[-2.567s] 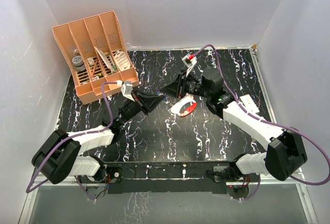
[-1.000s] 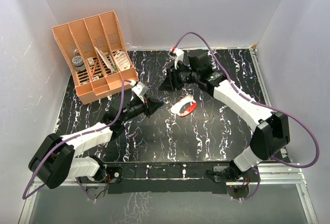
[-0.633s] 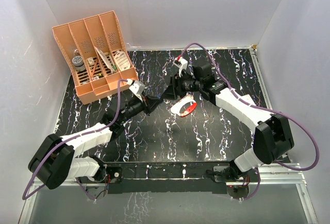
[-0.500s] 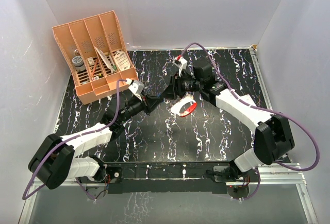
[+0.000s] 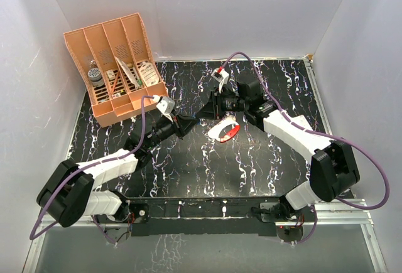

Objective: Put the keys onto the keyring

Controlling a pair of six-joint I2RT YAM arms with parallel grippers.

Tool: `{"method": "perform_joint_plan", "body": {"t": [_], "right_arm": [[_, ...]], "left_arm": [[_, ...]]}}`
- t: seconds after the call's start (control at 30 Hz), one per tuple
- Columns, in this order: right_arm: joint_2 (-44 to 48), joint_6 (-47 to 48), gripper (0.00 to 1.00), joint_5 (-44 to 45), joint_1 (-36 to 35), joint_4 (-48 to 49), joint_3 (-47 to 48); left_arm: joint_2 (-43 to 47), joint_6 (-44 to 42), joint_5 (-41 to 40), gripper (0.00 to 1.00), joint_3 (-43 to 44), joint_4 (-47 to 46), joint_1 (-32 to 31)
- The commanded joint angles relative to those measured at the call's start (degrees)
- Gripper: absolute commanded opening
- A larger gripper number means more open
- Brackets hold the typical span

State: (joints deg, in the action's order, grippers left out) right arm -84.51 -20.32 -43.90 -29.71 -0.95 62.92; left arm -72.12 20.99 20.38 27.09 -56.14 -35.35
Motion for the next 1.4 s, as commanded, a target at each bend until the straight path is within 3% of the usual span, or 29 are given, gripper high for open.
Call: {"method": "perform_joint_plan", "body": {"t": [0.0, 0.53, 0.83, 1.1, 1.17, 1.27, 1.37], "right_arm": [[2.3, -0.4, 0.11, 0.1, 0.0, 4.9, 0.3], [2.2, -1.4, 0.11, 0.7, 0.0, 6.6, 0.1], [2.1, -1.3, 0.0, 0.2, 0.0, 6.4, 0.0], [2.3, 0.8, 0.0, 1.8, 0.0, 3.0, 1.4], [2.1, 2.2, 0.0, 2.6, 0.0, 0.6, 2.7], [1.6, 4.1, 0.0, 3.1, 0.0, -3.1, 5.2], [1.2, 5.3, 0.0, 2.8, 0.0, -6.0, 6.8]], "left_arm": [[-0.2, 0.0, 2.1, 0.0, -0.4, -2.5, 0.0], [-0.5, 0.7, 2.6, 0.0, -1.8, -3.1, 0.0], [-0.7, 0.6, 2.4, 0.0, -1.6, -2.8, 0.0], [-0.4, -0.2, 1.2, 0.0, -0.2, 0.2, 0.0], [-0.2, -1.0, 0.8, 0.05, 0.4, 1.7, 0.0], [0.5, -2.0, -0.6, 0.27, 0.9, 3.6, 0.0], [1.0, -2.6, -1.9, 0.37, 1.1, 4.2, 0.0]]}}
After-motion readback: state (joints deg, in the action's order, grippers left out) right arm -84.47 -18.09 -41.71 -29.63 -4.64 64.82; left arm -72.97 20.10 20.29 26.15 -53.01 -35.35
